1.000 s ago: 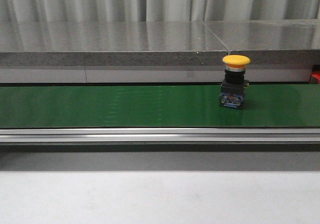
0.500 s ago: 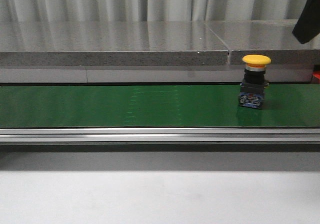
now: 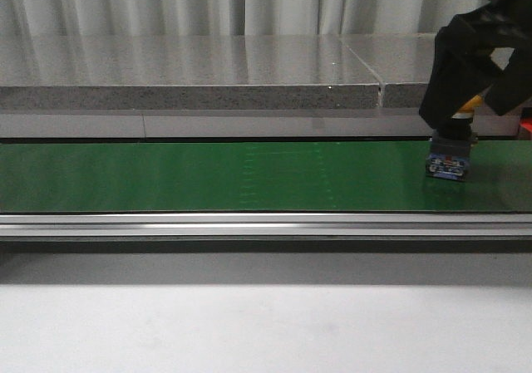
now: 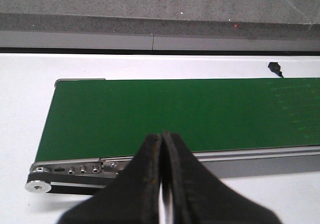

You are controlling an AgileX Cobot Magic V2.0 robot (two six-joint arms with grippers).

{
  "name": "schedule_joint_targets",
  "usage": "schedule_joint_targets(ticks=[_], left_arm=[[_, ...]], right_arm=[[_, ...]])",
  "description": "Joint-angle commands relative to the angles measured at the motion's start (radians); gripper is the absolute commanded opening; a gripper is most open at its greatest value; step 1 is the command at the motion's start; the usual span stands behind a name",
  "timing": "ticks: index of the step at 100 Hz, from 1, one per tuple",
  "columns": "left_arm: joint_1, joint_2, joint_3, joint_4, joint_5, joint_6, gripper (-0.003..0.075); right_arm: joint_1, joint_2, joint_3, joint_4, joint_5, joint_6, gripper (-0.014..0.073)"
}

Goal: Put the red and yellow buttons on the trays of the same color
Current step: 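Move the right gripper back and grasp the yellow button at the belt end, then lower the yellow button into the yellow tray and open the right gripper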

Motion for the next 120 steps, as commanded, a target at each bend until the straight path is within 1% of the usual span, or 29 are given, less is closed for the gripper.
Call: schedule_joint_targets(ticks=[1, 6, 11, 16, 28, 35, 40, 56, 75, 98, 112, 120], left_arm=[[-0.009, 0.008, -0.027, -0.02, -0.074, -0.001, -0.0019], [-0.009, 0.008, -0.027, -0.02, -0.074, -0.001, -0.0019], [-0.009, 0.008, -0.027, -0.02, -0.074, -0.001, -0.0019], [-0.009, 0.008, -0.027, -0.02, -0.074, -0.001, -0.0019], [-0.009, 0.008, -0.027, -0.02, -0.074, -0.001, -0.0019], [-0.009, 0.008, -0.027, -0.02, -0.074, -0.001, -0.0019], [-0.009, 0.008, -0.027, -0.02, -0.074, -0.001, -0.0019], [-0.009, 0.008, -0.027, -0.02, -0.074, -0.001, -0.0019], [-0.009, 0.008, -0.027, -0.02, -0.074, -0.001, -0.0019], [-0.009, 0.008, -0.027, -0.02, -0.074, -0.001, -0.0019], [-0.009, 0.008, -0.027, -0.02, -0.074, -0.001, -0.0019], [-0.009, 0.008, -0.027, -0.02, -0.074, -0.001, -0.0019]], right_arm=[[0.001, 0.005, -0.043, 0.011, -0.05, -0.011, 0.0654], [0.001, 0.023, -0.046, 0.01, -0.055, -0.011, 0.0636], [0.001, 0.036, -0.046, 0.01, -0.062, -0.011, 0.0587], [0.001, 0.043, -0.046, 0.01, -0.063, -0.01, 0.0506], [0.0, 0.042, -0.046, 0.01, -0.059, -0.007, 0.0233], [0.0, 0.038, -0.046, 0.01, -0.058, 0.0, 0.0122], [0.0, 0.032, -0.046, 0.01, -0.057, 0.007, 0.0085], [-0.008, -0.003, -0.046, 0.01, -0.047, 0.041, 0.0077], [-0.048, -0.09, -0.046, 0.01, 0.018, 0.075, 0.0077], [-0.165, -0.228, -0.043, -0.007, 0.12, 0.141, 0.0077], [-0.252, -0.313, -0.043, -0.051, 0.155, 0.196, 0.0077], [-0.31, -0.36, -0.043, -0.1, 0.173, 0.234, 0.0077]])
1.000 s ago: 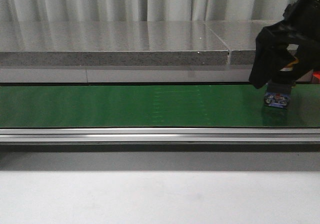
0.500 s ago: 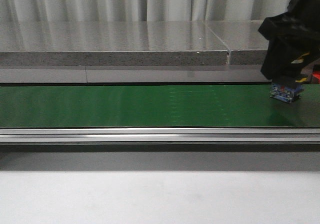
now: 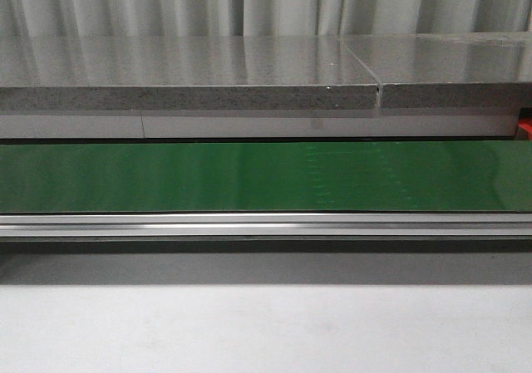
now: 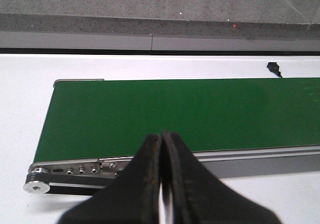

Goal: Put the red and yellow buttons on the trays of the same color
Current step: 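Lower the yellow button into the yellow tray and open the right gripper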

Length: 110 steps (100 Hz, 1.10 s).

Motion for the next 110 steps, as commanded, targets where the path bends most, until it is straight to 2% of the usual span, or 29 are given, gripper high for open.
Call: schedule_joint_targets(ticks=[1, 25, 51, 70, 84, 110], left_arm=[[-0.009, 0.008, -0.027, -0.02, -0.074, -0.001, -0.0019], [-0.009, 0.008, -0.027, -0.02, -0.074, -0.001, -0.0019], [-0.009, 0.008, -0.027, -0.02, -0.074, -0.001, -0.0019], [-0.009, 0.008, -0.027, -0.02, -0.074, -0.001, -0.0019], [-0.009, 0.008, -0.027, -0.02, -0.074, -0.001, -0.0019], [-0.009, 0.008, -0.027, -0.02, -0.074, -0.001, -0.0019]], right_arm=[[-0.064, -0.077, -0.028, -0.049, -0.011, 0.053, 0.0077], [-0.26, -0.148, -0.023, -0.199, 0.06, 0.18, 0.0077], [-0.455, -0.14, 0.046, -0.216, -0.102, 0.287, 0.0077], [-0.612, -0.061, 0.065, -0.218, -0.169, 0.363, 0.0077], [-0.667, 0.013, 0.065, -0.218, -0.208, 0.394, 0.0077], [-0.694, 0.135, 0.065, -0.218, -0.243, 0.403, 0.0077]])
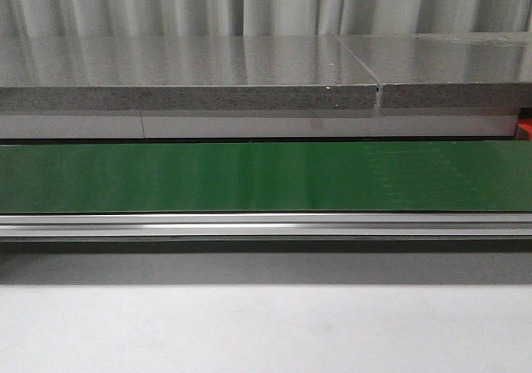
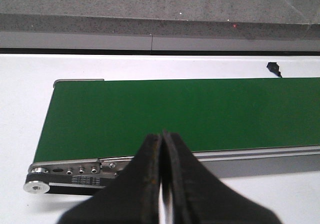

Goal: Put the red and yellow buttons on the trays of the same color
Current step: 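Lower the yellow button into the yellow tray and open the right gripper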

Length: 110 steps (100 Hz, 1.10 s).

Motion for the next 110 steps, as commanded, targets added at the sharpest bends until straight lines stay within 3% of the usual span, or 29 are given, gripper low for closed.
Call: schedule_joint_targets(ticks=[1, 42, 110], left_arm=[[-0.009, 0.008, -0.027, -0.02, -0.074, -0.001, -0.0019], [-0.009, 0.008, -0.027, -0.02, -0.074, -0.001, -0.0019], [-0.009, 0.008, -0.027, -0.02, -0.074, -0.001, -0.0019]], right_arm=[[-0.009, 0.003, -0.026, -0.006, -0.067, 0.003, 0.0077], [-0.009, 0.097, 0.111, -0.005, -0.28, 0.018, 0.0077], [-0.009, 0.18, 0.226, -0.007, -0.384, 0.018, 0.008]])
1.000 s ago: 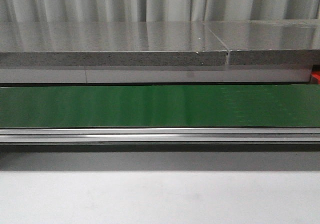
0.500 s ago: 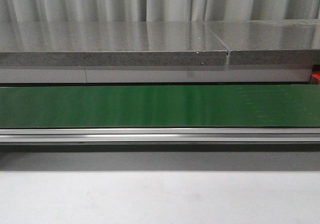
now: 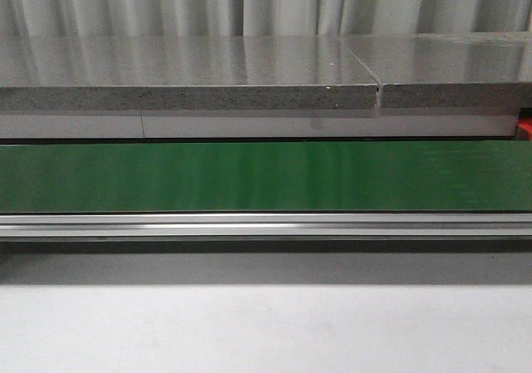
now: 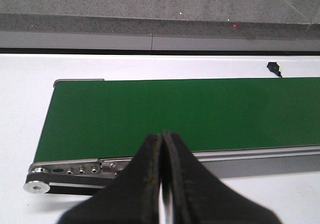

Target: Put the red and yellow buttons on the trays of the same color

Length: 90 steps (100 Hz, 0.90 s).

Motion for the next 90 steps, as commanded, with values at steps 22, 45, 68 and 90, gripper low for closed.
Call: schedule_joint_targets(ticks=[22, 45, 68, 90], left_arm=[[-0.009, 0.008, -0.027, -0.02, -0.074, -0.001, -0.0019], [-0.009, 0.008, -0.027, -0.02, -0.074, -0.001, -0.0019], [-0.009, 0.008, -0.027, -0.02, -0.074, -0.001, -0.0019], [-0.009, 0.008, -0.027, -0.02, -0.074, -0.001, -0.0019]], right_arm=[[-0.007, -0.03, -0.008, -0.04, -0.037, 0.002, 0.0193], [-0.007, -0.051, -0.008, -0.04, -0.04, 0.002, 0.0531], [-0.007, -0.178, -0.009, -0.003, -0.068, 0.002, 0.0562], [0.045, -0.35, -0.009, 0.032, -0.081, 0.002, 0.0562]])
